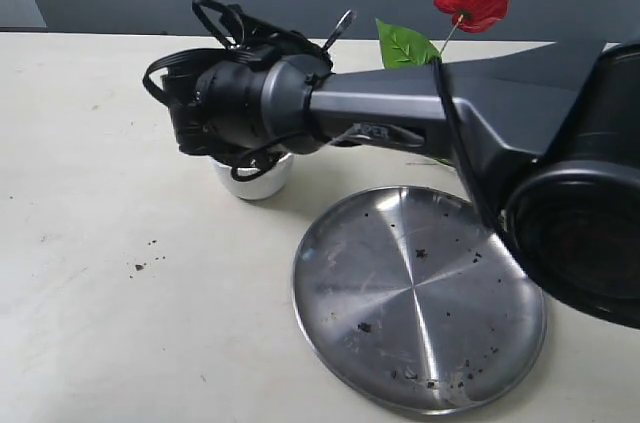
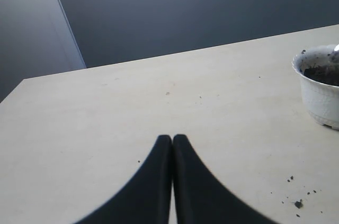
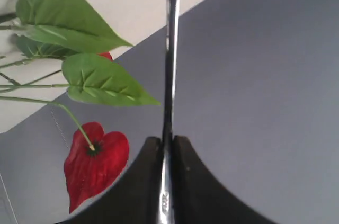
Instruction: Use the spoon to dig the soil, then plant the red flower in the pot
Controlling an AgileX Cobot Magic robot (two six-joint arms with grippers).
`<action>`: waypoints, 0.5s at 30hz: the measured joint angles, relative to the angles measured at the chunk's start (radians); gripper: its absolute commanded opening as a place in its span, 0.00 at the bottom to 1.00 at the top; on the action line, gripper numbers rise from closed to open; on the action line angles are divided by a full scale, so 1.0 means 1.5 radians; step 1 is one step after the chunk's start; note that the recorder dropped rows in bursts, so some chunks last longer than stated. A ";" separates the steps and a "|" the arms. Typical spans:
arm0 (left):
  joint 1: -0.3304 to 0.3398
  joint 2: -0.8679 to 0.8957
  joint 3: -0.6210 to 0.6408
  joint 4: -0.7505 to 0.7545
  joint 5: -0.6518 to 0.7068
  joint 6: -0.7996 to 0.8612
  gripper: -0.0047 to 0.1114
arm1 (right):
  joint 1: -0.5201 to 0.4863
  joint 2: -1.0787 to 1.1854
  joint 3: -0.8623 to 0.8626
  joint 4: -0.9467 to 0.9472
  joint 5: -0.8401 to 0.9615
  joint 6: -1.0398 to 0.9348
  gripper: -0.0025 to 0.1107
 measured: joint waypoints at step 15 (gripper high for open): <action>0.000 0.000 0.000 0.000 0.000 0.000 0.05 | -0.001 0.012 0.000 0.093 -0.049 0.043 0.02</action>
